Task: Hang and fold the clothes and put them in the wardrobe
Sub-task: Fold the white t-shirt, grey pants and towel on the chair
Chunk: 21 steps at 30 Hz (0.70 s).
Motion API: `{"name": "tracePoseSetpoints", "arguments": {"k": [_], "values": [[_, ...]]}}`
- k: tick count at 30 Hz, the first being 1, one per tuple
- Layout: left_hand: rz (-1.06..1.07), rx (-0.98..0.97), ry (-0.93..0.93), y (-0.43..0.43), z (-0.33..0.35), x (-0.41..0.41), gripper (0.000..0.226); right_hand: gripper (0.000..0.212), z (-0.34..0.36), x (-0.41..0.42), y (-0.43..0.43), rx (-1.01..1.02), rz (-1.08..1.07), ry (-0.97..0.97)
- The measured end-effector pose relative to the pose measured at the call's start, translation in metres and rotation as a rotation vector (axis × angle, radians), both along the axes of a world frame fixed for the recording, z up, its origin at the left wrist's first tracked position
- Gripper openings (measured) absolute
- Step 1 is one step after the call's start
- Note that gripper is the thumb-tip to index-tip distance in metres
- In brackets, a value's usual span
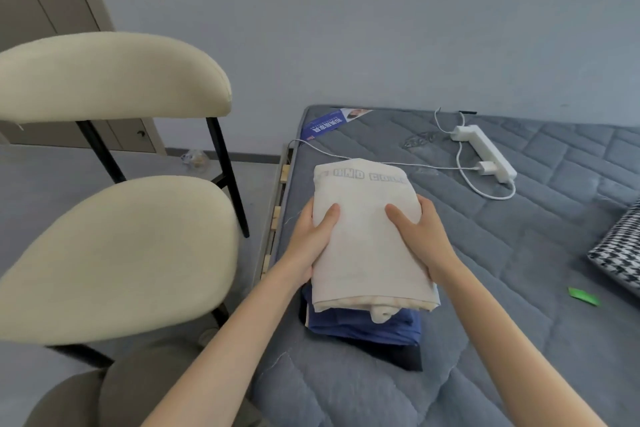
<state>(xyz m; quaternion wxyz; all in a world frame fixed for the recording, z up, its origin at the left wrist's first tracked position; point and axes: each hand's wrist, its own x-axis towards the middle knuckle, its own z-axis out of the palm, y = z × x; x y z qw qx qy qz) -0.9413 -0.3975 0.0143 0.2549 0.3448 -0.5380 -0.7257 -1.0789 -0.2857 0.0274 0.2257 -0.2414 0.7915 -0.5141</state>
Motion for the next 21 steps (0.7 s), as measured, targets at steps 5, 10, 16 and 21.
{"name": "tracePoseSetpoints", "arguments": {"k": [5, 10, 16, 21], "values": [[0.038, -0.292, -0.374, 0.008, -0.036, -0.005, 0.047, 0.060, -0.033, 0.008, 0.013, 0.169, 0.048, 0.014], [-0.004, -0.748, -0.565, 0.014, -0.050, 0.003, 0.058, 0.067, -0.043, 0.021, 0.010, 0.308, 0.013, 0.493], [-0.162, -0.892, -0.587, 0.020, -0.050, -0.020, 0.054, 0.064, -0.053, 0.014, -0.013, 0.410, 0.354, 0.849], [-0.196, -1.008, -0.699, 0.015, -0.059, -0.035, 0.052, 0.065, -0.082, 0.007, -0.008, 0.472, 0.303, 0.703]]}}
